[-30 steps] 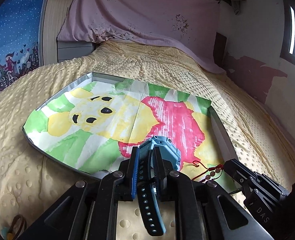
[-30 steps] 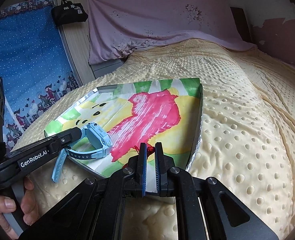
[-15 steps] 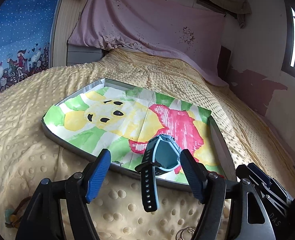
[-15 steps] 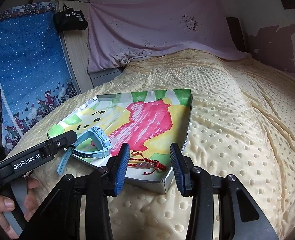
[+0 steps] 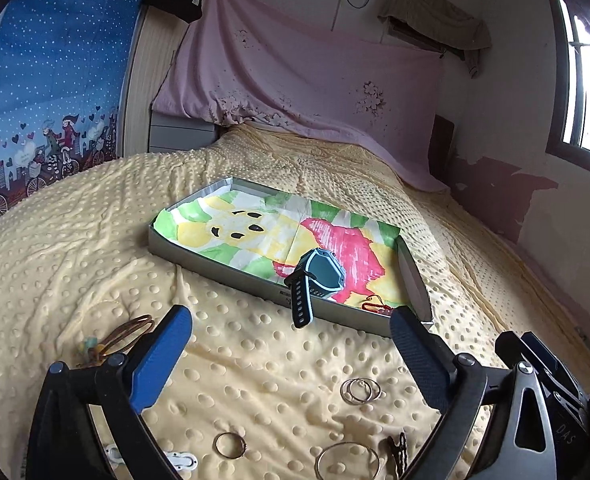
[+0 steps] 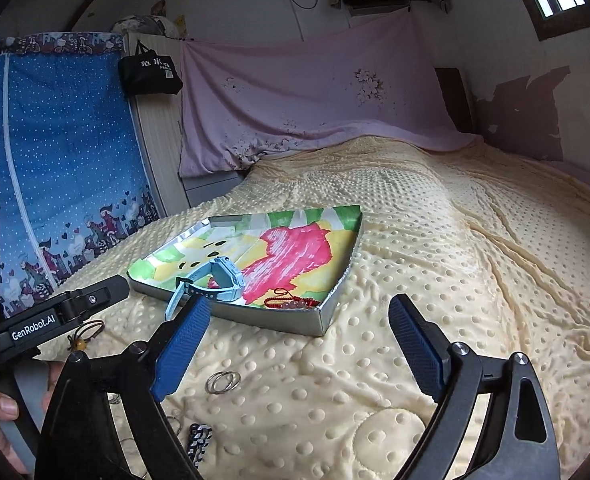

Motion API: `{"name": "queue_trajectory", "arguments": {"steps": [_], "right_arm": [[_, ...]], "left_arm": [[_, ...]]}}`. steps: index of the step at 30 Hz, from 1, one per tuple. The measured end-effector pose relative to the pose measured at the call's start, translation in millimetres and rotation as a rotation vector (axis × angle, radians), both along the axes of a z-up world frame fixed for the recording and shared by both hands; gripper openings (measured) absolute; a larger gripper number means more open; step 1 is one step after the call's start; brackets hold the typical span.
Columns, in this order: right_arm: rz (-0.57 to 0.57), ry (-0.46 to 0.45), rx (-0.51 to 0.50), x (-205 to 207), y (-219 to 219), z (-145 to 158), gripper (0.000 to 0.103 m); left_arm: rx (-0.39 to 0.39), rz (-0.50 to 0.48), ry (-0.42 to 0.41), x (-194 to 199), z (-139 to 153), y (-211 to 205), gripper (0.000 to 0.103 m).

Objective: Organize jewelry
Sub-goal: 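Withdraw both grippers from the tray back over the remaining jewelry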

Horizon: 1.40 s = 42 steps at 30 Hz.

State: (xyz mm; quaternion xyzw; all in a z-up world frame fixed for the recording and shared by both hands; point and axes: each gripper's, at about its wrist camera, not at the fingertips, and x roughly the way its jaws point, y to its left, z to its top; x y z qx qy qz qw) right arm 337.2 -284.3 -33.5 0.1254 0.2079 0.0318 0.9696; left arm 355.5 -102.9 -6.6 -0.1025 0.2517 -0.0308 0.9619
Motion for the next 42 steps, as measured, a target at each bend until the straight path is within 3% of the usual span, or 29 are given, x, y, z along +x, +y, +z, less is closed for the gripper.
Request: {"name": "queue_trajectory", "arguments": {"steps": [5,7,14,21,28,35,38,39,42], "right_arm": [[-0.007,0.000,0.005,-31,-4,3,0.090],[-0.005,0.000,0.007,-43,-4,3,0.095],[0.006,-0.006,0.000,-79,4,1,0.095],[0.052,0.041,-0.025,-98,15,-7,0.095],[0.069,0.069,-0.066,-114,20,-11,0.095],[0.074,0.102,-0.069,-118,18,-21,0.095],[0.080,0.110,-0.058,-116,16,-25,0.095],[0.084,0.110,-0.057,-116,16,-26,0.093],[0.103,0.120,-0.053,-114,18,-30,0.072]], "left_arm": [[0.024,0.003,-0.003,-39,1,11,0.102],[0.025,-0.003,0.004,-53,-1,17,0.102],[0.023,0.006,0.007,-91,-5,39,0.102],[0.081,-0.075,0.055,-101,-20,41,0.102],[0.099,-0.133,0.047,-109,-22,34,0.102],[0.118,-0.213,0.092,-102,-33,20,0.102],[0.116,-0.243,0.113,-98,-39,16,0.092],[0.114,-0.250,0.122,-96,-41,16,0.088],[0.097,-0.285,0.138,-93,-46,14,0.077]]}}
